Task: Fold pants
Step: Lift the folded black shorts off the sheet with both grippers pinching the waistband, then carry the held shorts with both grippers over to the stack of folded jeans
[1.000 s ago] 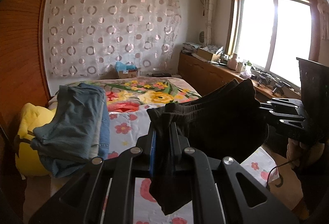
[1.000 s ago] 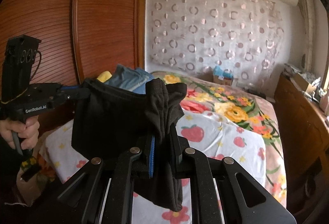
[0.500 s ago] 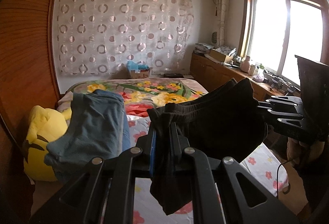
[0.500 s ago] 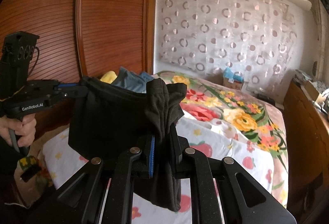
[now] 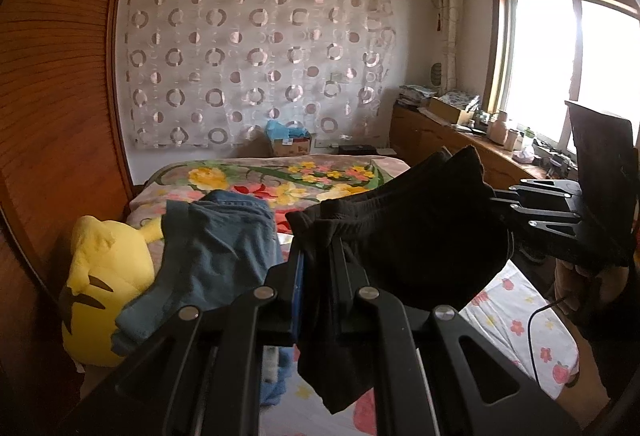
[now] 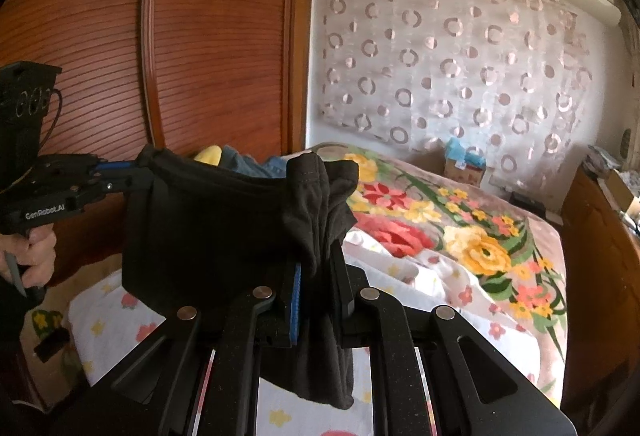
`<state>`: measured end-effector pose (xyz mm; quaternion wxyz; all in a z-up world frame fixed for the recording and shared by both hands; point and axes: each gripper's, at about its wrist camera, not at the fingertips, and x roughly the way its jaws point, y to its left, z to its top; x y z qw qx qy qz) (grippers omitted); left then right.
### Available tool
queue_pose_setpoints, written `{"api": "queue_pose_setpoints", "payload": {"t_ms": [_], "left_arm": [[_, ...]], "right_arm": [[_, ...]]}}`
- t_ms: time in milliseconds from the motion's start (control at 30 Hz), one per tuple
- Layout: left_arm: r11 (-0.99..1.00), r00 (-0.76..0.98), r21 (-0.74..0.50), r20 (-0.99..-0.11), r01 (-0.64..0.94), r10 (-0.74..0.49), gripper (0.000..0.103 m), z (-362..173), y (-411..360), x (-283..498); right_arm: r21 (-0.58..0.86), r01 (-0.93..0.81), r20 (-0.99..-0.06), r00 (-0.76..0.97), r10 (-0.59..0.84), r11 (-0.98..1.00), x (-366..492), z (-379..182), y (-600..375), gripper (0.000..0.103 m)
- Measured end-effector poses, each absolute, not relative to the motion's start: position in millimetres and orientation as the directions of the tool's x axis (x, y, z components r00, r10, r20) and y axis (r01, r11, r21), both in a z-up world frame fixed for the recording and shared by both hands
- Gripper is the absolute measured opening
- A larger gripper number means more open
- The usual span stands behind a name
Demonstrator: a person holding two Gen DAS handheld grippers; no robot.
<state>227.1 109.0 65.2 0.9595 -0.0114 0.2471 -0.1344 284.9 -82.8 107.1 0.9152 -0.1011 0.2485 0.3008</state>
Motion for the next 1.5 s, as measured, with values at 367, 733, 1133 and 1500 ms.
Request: {"api": "queue_pose_setpoints", "payload": {"t_ms": [367,733,1133,1500], "left_arm": [[0.986,0.866,-0.062,-0.472,0.154,-0.165,0.008,63,128,236],[0.992,0.884,-0.062,-0.450,0.109,-0.125,0.008,65,149,229],[0.993,0.881,-0.108,-0.466,0.037,-0.084,0.008,41,179,230],[0.992,0.860,-0.111,-0.511,-0.059,-0.006,0.008,11,201,234]], "right_arm": [[-0.033,-0.654,-0.489,0.670,0.559,0.756,330,112,-51,0.009],[-0.034,-0.700,-0.467,0.643,0.608,0.714,371,117,-8,0.009],[-0.032,-0.752,-0.480,0.590,0.650,0.659,406,108,53,0.009],[-0.052,-0.784,-0.532,0.546,0.647,0.618,432,85,111,0.009]]}}
